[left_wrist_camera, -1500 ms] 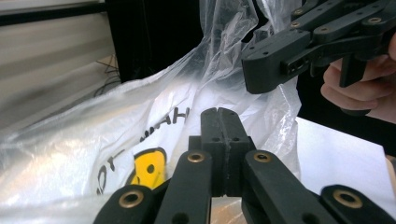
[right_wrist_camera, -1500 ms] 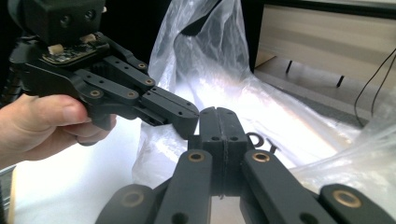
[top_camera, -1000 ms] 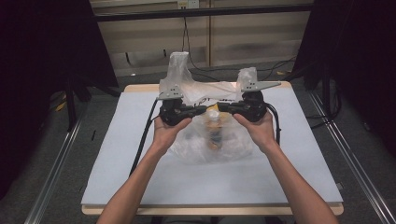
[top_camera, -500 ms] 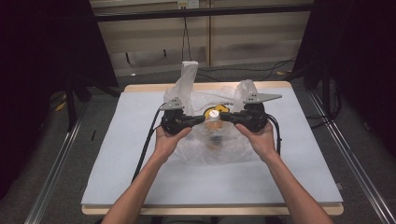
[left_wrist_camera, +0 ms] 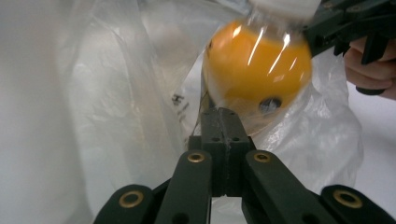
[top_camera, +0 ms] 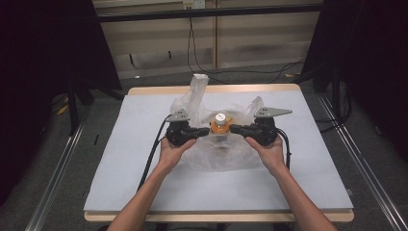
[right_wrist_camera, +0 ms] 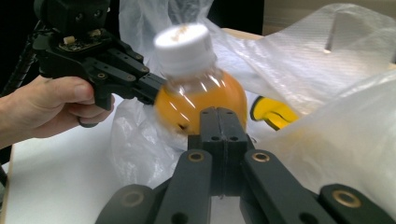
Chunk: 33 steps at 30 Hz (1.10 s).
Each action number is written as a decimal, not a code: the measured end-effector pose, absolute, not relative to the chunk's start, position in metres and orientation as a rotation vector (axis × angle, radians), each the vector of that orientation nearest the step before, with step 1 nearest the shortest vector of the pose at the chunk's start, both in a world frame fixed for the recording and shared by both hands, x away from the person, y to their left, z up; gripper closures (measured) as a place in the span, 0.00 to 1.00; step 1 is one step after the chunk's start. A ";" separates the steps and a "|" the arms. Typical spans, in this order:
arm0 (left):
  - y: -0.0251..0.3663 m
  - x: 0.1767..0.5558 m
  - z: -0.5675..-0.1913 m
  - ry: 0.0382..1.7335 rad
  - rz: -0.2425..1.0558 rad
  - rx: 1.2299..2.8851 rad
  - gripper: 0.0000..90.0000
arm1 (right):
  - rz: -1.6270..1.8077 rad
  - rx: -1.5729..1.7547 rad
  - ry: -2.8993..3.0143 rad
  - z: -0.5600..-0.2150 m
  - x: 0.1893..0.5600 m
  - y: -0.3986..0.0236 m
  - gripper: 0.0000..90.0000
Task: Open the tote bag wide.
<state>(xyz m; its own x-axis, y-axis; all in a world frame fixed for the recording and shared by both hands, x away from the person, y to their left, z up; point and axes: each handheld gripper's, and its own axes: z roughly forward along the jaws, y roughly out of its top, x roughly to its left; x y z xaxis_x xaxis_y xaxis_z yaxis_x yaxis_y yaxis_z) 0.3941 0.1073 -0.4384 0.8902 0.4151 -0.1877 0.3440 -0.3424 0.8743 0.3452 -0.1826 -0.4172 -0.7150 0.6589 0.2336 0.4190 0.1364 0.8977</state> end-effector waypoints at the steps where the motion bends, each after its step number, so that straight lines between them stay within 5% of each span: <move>1: 0.107 0.394 -0.442 0.560 0.072 1.956 1.00 | 1.609 1.076 2.195 -0.421 0.346 -0.184 1.00; 33: 0.130 0.399 -0.491 0.684 0.041 2.140 1.00 | 1.287 1.207 2.365 -0.487 0.354 -0.194 1.00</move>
